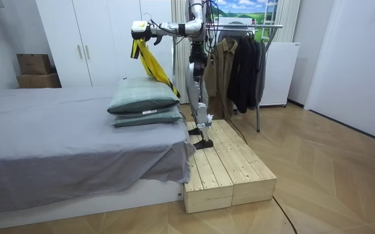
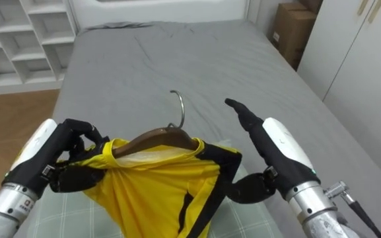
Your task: Hang clothes
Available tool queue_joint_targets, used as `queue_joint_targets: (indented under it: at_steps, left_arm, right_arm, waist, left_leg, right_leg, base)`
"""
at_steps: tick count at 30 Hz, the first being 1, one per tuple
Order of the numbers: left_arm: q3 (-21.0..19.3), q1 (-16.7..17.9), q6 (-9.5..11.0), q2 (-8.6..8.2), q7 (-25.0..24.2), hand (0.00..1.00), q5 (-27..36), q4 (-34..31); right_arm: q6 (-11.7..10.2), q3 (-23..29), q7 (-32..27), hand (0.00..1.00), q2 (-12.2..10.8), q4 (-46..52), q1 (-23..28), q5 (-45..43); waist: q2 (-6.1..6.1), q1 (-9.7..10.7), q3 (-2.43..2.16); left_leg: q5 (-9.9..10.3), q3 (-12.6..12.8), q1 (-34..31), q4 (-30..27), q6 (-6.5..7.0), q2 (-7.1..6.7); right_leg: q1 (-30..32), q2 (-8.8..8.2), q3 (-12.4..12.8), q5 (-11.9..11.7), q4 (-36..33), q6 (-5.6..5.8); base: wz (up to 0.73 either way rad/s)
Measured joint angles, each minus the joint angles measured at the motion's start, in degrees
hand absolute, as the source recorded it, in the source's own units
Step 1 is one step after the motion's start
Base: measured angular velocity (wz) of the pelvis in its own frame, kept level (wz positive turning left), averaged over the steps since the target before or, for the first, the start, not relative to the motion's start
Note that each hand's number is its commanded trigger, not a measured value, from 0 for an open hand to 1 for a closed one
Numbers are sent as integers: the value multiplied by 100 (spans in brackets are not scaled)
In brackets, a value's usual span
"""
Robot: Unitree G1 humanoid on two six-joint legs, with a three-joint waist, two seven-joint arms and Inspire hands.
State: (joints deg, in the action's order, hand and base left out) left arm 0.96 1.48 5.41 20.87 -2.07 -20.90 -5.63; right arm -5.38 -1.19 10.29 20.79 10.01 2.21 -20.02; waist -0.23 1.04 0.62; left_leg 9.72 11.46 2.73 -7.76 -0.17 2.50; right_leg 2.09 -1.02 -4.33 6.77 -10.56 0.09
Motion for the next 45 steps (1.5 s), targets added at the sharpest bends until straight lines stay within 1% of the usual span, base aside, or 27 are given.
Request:
queue_joint_targets:
  at_steps: [8,13,18,20,23,28,35,40,45]
  left_arm:
    - [153,0,1,-2,2,100,3,-3]
    - [188,0,10,-8,2,100,6,-5]
    - [194,-2,136,-4,1,100,9,-7]
    - [207,-23,137,-4,-26,100,9,-18]
    - [218,-75,137,0,-164,100,9,-122]
    - [248,-123,143,4,-489,100,8,-345]
    - [293,-163,142,6,-863,100,6,-345]
    - [384,-196,143,16,-886,100,9,-345]
    - [384,-196,142,14,-886,100,7,-379]
  right_arm:
    - [0,-39,9,0,0,-1,-12,11]
    - [0,-185,130,0,0,-8,-120,47]
    - [0,-266,274,0,0,-10,-175,47]
    - [0,-268,324,0,1,-12,-189,47]
    - [0,-272,446,0,9,-12,-269,47]
    - [-2,-333,520,0,34,-309,-752,-4]
    - [-1,-512,757,0,37,-337,-911,-30]
    - [-1,-662,932,0,39,-359,-1043,-27]
    - [1,-674,990,0,39,-381,-1070,-34]
  waist:
    - [-3,-30,1]
    - [-20,-31,11]
    - [-62,-80,34]
    - [-70,-115,35]
    - [-74,-142,37]
    - [-86,-145,43]
    - [-109,-147,57]
    - [-111,-155,57]
    - [-116,-170,52]
  left_leg:
    - [0,-13,14,0,0,1]
    - [0,-13,16,0,0,2]
    - [0,-16,9,0,0,0]
    - [0,-20,2,-1,0,0]
    - [0,-61,-13,0,0,0]
    - [0,-76,4,0,0,0]
    - [0,-79,77,0,0,0]
    - [0,-80,66,0,0,-13]
    - [0,-81,69,-2,0,-13]
  right_leg:
    - [-6,0,1,0,-3,0]
    - [-6,0,0,0,-5,0]
    - [-7,-1,1,1,5,0]
    - [-6,-1,-2,1,5,0]
    - [-7,-5,-37,1,7,1]
    - [-29,-3,-46,1,6,1]
    - [-105,-5,-47,2,13,2]
    - [-95,-11,-43,10,14,3]
    - [-91,-12,-39,10,4,3]
  base:
    - [0]
    - [0]
    - [0]
    - [0]
    - [6]
    - [0]
    - [0]
    - [0]
    - [0]
